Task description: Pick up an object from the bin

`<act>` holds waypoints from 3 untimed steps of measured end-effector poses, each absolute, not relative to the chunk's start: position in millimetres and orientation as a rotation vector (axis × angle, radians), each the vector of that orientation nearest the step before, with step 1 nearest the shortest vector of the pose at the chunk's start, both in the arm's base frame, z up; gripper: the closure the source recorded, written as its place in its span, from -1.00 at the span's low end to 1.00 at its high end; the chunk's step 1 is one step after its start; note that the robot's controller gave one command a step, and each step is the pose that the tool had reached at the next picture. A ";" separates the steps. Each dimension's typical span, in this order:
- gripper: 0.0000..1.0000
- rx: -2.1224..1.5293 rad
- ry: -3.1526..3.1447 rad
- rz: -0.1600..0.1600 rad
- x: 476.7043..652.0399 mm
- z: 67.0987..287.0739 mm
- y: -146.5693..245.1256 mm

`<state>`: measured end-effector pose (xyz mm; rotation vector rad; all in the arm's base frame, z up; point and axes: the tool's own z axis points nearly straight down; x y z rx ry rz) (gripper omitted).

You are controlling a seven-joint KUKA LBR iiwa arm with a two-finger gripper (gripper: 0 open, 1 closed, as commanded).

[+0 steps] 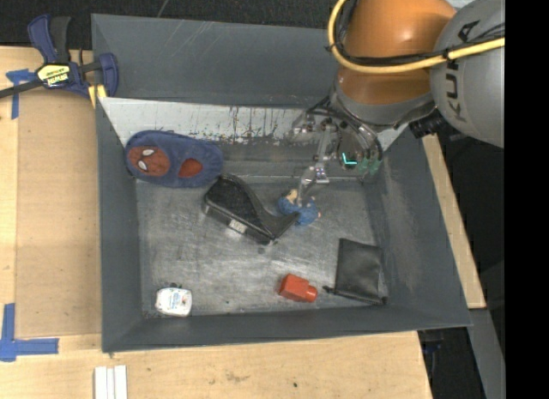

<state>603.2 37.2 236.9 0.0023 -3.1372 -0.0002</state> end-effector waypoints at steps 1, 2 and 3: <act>-1.00 0.327 -3.116 0.003 617.9 115.0 76.6; -1.00 0.325 -3.133 0.000 620.2 118.4 74.5; -1.00 0.017 -3.143 -0.001 598.3 138.7 93.1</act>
Offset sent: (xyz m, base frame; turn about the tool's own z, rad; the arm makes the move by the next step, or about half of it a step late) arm 0.0140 0.0403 -0.1244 -0.2059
